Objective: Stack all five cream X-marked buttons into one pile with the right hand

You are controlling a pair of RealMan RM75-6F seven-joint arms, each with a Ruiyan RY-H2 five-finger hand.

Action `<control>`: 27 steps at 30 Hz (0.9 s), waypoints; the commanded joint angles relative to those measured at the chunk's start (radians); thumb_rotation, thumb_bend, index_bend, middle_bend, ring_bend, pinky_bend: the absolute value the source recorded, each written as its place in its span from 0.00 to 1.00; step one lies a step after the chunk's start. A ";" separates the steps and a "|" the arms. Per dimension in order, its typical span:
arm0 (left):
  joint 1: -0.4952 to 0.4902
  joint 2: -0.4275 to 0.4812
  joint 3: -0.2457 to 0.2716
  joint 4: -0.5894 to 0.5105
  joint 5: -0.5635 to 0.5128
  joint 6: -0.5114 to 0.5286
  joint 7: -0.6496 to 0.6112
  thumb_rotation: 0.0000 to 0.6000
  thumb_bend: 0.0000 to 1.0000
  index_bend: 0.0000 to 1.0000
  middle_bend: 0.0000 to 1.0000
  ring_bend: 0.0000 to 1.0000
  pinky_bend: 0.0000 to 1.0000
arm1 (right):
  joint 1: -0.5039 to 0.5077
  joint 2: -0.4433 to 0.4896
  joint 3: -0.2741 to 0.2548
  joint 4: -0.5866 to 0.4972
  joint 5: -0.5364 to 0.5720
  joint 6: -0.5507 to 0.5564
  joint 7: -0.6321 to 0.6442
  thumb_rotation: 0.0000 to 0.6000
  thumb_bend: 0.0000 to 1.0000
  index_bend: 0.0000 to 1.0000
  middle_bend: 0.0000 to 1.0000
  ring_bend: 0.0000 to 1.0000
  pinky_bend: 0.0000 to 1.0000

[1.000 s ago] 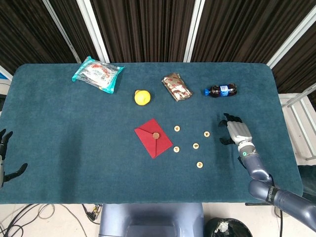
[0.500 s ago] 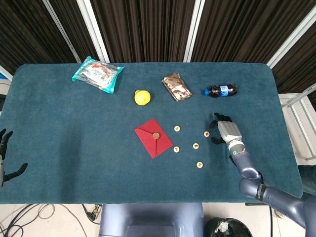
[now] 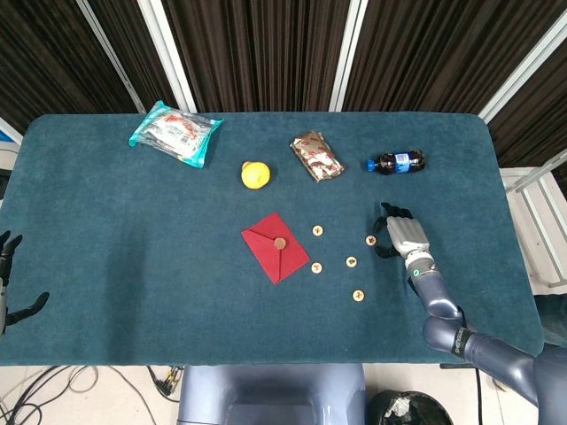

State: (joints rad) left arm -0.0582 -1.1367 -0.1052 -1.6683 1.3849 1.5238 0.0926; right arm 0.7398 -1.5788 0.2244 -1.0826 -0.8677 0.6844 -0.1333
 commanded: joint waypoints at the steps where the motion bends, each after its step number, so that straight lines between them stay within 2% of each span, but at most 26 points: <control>1: 0.000 0.000 0.000 0.000 0.000 0.000 0.000 1.00 0.17 0.10 0.00 0.00 0.00 | 0.001 -0.003 0.000 0.003 0.002 -0.002 0.000 1.00 0.41 0.44 0.00 0.00 0.00; 8: 0.000 0.001 0.000 0.000 -0.002 -0.001 -0.001 1.00 0.17 0.10 0.00 0.00 0.00 | 0.005 -0.014 0.002 0.016 0.008 -0.007 0.002 1.00 0.41 0.48 0.00 0.00 0.00; 27: 0.000 0.001 -0.002 -0.001 -0.010 -0.003 0.002 1.00 0.17 0.10 0.00 0.00 0.00 | 0.012 -0.046 0.008 0.055 0.007 -0.022 0.021 1.00 0.41 0.49 0.00 0.00 0.00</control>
State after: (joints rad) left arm -0.0580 -1.1356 -0.1070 -1.6696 1.3749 1.5210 0.0950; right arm 0.7521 -1.6249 0.2325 -1.0274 -0.8609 0.6625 -0.1127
